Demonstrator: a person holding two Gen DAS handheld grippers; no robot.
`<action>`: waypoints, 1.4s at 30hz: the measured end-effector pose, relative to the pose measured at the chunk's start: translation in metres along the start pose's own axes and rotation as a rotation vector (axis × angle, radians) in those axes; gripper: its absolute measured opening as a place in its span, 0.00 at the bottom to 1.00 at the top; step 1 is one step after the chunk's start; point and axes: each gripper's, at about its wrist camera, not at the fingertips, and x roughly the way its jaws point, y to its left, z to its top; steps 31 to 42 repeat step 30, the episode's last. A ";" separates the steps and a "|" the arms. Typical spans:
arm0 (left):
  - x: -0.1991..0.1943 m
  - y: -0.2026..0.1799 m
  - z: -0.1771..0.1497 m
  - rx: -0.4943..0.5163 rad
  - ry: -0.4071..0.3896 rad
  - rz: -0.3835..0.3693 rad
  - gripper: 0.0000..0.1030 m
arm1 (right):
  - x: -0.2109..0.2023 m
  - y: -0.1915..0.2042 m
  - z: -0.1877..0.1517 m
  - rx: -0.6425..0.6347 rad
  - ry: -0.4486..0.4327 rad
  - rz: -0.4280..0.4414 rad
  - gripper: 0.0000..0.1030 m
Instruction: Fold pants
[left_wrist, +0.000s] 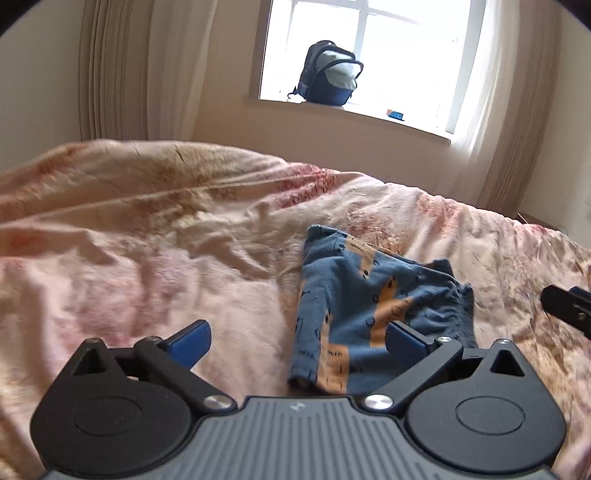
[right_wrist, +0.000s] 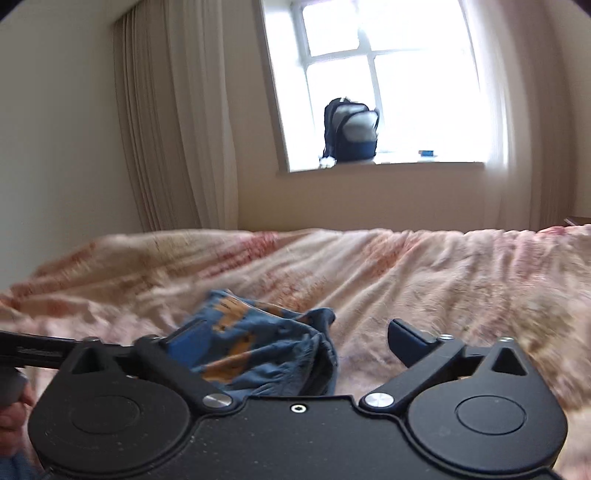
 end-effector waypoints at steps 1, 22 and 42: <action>-0.009 0.000 -0.005 0.006 -0.009 0.008 1.00 | -0.013 0.005 -0.003 0.004 -0.018 -0.001 0.99; -0.051 0.004 -0.049 0.030 0.033 0.067 1.00 | -0.063 0.035 -0.042 -0.017 -0.020 -0.003 0.99; -0.044 0.009 -0.050 0.017 0.047 0.060 1.00 | -0.056 0.030 -0.048 0.012 0.014 0.002 0.99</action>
